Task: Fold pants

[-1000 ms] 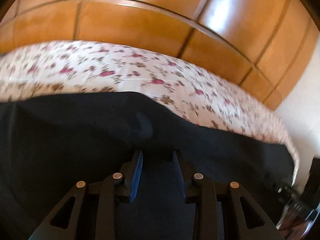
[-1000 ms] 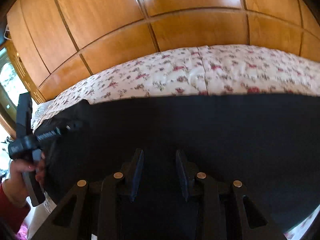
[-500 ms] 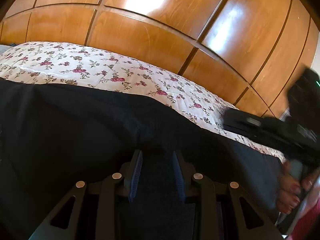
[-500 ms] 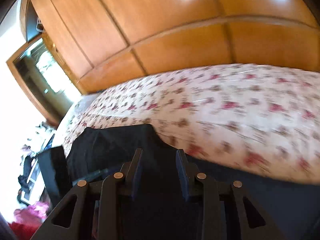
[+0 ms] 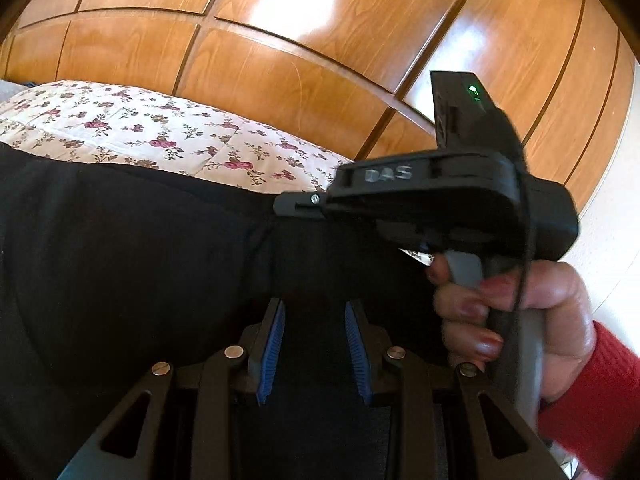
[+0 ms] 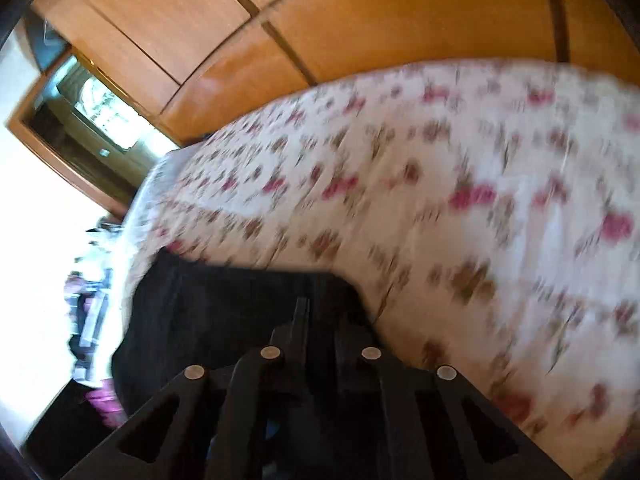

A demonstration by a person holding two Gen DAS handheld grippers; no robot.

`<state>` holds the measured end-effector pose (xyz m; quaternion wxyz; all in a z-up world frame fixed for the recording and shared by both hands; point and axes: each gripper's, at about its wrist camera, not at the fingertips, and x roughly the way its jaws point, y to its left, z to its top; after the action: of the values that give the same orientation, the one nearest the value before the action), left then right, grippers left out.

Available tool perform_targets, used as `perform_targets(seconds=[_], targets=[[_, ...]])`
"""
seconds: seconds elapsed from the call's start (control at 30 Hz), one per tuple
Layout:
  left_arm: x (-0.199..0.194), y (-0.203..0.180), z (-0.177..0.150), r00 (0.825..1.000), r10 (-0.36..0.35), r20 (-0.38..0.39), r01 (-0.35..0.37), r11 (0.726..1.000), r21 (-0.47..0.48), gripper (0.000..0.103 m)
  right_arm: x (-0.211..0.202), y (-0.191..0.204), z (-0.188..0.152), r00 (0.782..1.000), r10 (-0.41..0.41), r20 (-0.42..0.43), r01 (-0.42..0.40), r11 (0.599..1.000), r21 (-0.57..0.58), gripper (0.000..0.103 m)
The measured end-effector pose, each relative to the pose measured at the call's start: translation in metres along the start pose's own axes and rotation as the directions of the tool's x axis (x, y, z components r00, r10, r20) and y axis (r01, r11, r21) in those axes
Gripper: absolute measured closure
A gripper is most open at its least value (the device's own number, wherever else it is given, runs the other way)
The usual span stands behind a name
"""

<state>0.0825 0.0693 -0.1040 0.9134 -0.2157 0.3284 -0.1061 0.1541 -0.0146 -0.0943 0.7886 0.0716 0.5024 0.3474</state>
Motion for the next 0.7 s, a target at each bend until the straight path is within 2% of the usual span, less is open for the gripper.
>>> perform_targets(seconds=[0.07, 0.1, 0.13, 0.2, 0.3, 0.4, 0.53, 0.63, 0.7], targets=[[0.002, 0.001, 0.0, 1.0, 0.007, -0.002, -0.007, 1.0, -0.001, 0.073, 0.005, -0.002, 0.001, 0.997, -0.065, 0.047, 0.065, 0.998, -0.011, 0.097], [0.003, 0.001, -0.001, 1.0, 0.009, -0.002, -0.009, 1.0, 0.0, 0.073, 0.009, -0.006, 0.002, 0.992, -0.107, 0.063, 0.108, 0.994, -0.009, 0.103], [0.003, 0.001, -0.001, 1.0, 0.007, -0.004, -0.007, 1.0, -0.001, 0.073, 0.014, -0.014, 0.003, 0.991, -0.124, 0.048, 0.123, 0.992, 0.02, 0.103], [0.004, 0.005, -0.001, 1.0, -0.009, -0.009, 0.009, 1.0, -0.014, 0.073, 0.013, -0.027, 0.005, 0.997, -0.059, 0.051, 0.054, 0.993, 0.102, 0.102], [0.003, 0.006, -0.001, 1.0, -0.018, -0.006, 0.018, 1.0, -0.019, 0.073, -0.024, -0.034, 0.003, 0.989, 0.004, 0.15, -0.027, 0.987, 0.156, 0.102], [0.003, 0.005, -0.002, 1.0, -0.014, -0.006, 0.014, 1.0, -0.017, 0.073, -0.061, -0.03, -0.01, 0.979, 0.002, 0.205, -0.028, 0.992, 0.121, 0.102], [0.003, 0.003, -0.001, 1.0, 0.004, -0.01, -0.004, 1.0, -0.006, 0.073, -0.093, -0.01, -0.048, 0.978, -0.106, 0.179, 0.114, 0.993, -0.035, 0.102], [0.003, -0.001, -0.001, 0.999, 0.028, -0.016, -0.028, 1.0, 0.007, 0.073, -0.105, -0.002, -0.081, 0.963, -0.19, 0.189, 0.217, 0.966, -0.137, 0.102], [0.004, -0.004, -0.001, 0.999, 0.051, -0.019, -0.05, 0.998, 0.022, 0.073, -0.111, -0.011, -0.093, 0.948, -0.242, 0.204, 0.273, 0.952, -0.139, 0.102]])
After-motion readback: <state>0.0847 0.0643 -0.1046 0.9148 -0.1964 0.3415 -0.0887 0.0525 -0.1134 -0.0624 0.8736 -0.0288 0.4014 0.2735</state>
